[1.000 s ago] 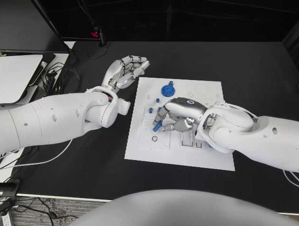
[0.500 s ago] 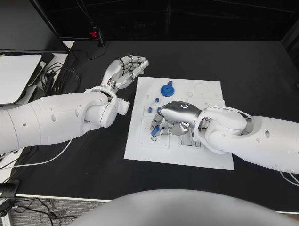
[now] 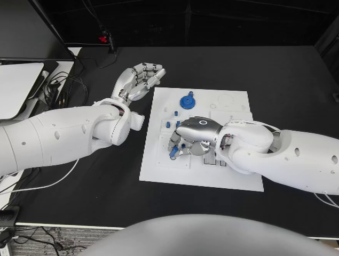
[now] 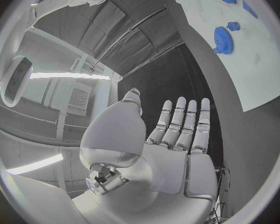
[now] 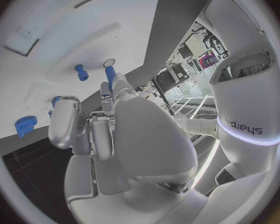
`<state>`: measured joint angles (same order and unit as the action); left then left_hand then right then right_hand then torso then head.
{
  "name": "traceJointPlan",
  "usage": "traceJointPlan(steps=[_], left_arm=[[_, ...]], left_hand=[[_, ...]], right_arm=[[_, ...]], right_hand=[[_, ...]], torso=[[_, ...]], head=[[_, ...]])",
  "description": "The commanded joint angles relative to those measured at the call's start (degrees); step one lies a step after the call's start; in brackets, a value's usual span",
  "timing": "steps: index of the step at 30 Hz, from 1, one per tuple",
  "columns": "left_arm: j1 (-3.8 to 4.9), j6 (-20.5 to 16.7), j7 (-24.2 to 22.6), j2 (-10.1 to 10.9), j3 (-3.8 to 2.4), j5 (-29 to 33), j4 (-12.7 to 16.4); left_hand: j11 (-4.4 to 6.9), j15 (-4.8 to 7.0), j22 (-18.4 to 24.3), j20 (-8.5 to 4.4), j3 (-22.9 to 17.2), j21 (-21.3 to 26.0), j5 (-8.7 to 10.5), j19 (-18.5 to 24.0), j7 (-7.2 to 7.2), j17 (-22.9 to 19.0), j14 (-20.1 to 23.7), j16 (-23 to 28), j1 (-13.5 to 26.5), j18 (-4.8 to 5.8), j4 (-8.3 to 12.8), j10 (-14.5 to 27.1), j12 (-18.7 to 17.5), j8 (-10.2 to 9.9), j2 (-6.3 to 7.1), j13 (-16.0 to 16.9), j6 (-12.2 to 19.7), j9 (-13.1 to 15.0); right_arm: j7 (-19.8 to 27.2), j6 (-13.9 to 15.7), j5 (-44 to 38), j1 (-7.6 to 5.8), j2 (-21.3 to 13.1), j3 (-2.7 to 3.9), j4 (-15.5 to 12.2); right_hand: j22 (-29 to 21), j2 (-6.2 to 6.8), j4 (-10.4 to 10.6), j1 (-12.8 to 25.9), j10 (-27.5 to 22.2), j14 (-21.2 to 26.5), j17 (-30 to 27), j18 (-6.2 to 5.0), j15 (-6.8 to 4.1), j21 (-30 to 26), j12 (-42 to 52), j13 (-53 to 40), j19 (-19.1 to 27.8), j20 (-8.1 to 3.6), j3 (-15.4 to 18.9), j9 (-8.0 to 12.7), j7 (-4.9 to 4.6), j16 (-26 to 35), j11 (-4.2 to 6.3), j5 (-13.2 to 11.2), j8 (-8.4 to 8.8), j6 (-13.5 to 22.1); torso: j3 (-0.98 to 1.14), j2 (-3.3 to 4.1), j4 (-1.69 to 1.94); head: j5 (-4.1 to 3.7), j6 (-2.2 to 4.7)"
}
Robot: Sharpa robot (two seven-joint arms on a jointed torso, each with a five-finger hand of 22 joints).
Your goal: Assemble the parts on the task board
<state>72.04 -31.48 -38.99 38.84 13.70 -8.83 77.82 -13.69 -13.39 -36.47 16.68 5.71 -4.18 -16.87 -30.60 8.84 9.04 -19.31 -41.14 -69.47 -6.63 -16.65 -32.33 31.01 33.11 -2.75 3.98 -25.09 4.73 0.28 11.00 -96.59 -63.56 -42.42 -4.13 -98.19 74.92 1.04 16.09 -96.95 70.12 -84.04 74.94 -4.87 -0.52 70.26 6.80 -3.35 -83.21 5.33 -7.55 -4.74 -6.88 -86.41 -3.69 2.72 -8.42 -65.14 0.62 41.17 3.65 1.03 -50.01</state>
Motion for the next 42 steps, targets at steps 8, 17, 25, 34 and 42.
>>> traceJointPlan(steps=[8, 17, 25, 34, 42], left_arm=[[0.08, 0.5, -5.3, 0.0, -0.05, 0.0, 0.0], [0.08, 0.5, -5.2, 0.0, -0.05, 0.0, 0.0], [0.07, 0.5, -5.2, 0.0, -0.05, 0.0, 0.0], [0.07, 0.5, -5.1, 0.0, -0.05, 0.0, 0.0], [0.07, 0.5, -5.1, 0.0, -0.05, 0.0, 0.0]], left_hand=[[-0.01, 0.11, 0.1, -0.12, 0.3, -0.2, -0.23, -0.4, 7.28, -0.1, 0.3, -0.4, 0.0, -0.23, 0.0, 0.6, 0.3, 0.4, -0.64, -0.1, 0.4, -0.1], [-0.01, 0.11, 0.1, -0.12, 0.3, -0.2, -0.23, -0.4, 7.28, -0.1, 0.3, -0.4, 0.0, -0.23, 0.0, 0.6, 0.3, 0.4, -0.64, -0.1, 0.4, -0.1], [-0.01, 0.11, 0.1, -0.12, 0.4, -0.2, -0.28, -0.4, 7.28, -0.1, 0.3, -0.5, 0.0, -0.23, -0.1, 0.6, 0.4, 0.4, -0.76, -0.1, 0.4, -0.1], [-0.01, 0.11, 0.1, -0.12, 0.4, -0.2, -0.28, -0.4, 7.28, -0.1, 0.3, -0.5, 0.0, -0.23, -0.1, 0.6, 0.4, 0.4, -0.76, -0.1, 0.4, -0.1], [-0.01, 0.11, 0.1, -0.12, 0.4, -0.2, -0.28, -0.4, 7.28, -0.1, 0.3, -0.5, 0.0, -0.23, -0.1, 0.6, 0.4, 0.4, -0.76, -0.1, 0.4, -0.1]], right_arm=[[-1.9, -4.5, -1.9, -0.04, 0.2, 0.02, -0.1], [-2.6, -5.9, -2.0, -0.03, 0.2, 0.02, -0.1], [-2.7, -5.9, -2.1, 0.00, 0.1, 0.02, 0.0], [-2.3, -4.5, -1.7, 0.01, 0.6, 0.02, 0.3], [-1.6, -4.4, -1.4, 0.01, 0.8, 0.02, 0.4]], right_hand=[[5.7, -0.50, 0.0, -0.1, 0.3, -4.4, 6.6, 0.41, -0.09, -0.5, -0.5, -0.1, 0.4, 0.00, -0.4, -0.1, -0.25, -0.3, -0.02, 0.2, -0.05, -0.4], [5.6, -0.49, 0.0, -0.1, 0.2, -4.3, 6.5, 0.38, -0.05, -0.7, -0.7, -0.1, 0.4, 0.03, -0.4, 0.0, -0.32, -0.2, -0.09, 0.2, 0.07, -0.3], [5.5, -0.37, 0.2, 0.2, -0.1, -4.3, 6.3, 0.37, 0.11, -0.9, -1.3, -0.1, 0.5, 0.14, -0.5, 0.2, -0.55, -0.1, -0.31, 0.2, 0.55, 0.2], [4.8, 1.61, 0.6, 4.0, -3.7, -3.8, 4.1, 0.16, 1.42, -2.5, -3.4, -0.1, 1.1, 1.06, 1.2, 1.1, -2.23, 0.7, -1.98, 0.0, 3.59, 4.7], [3.8, 3.86, 0.2, 7.3, -8.1, -3.3, 2.1, -0.26, 2.33, -4.6, -3.0, -0.3, 1.9, 1.98, 3.6, 1.1, -3.24, 1.6, -2.97, 0.1, 4.85, 9.6]], torso=[[0.01, 0.01, 0.01], [0.00, 0.01, 0.01], [0.00, 0.02, 0.07], [-0.05, 0.00, 0.03], [-0.03, 0.01, 0.02]], head=[[-0.36, 0.01], [-0.36, 0.01], [-0.47, 0.01], [-0.51, 0.01], [-0.53, 0.01]])
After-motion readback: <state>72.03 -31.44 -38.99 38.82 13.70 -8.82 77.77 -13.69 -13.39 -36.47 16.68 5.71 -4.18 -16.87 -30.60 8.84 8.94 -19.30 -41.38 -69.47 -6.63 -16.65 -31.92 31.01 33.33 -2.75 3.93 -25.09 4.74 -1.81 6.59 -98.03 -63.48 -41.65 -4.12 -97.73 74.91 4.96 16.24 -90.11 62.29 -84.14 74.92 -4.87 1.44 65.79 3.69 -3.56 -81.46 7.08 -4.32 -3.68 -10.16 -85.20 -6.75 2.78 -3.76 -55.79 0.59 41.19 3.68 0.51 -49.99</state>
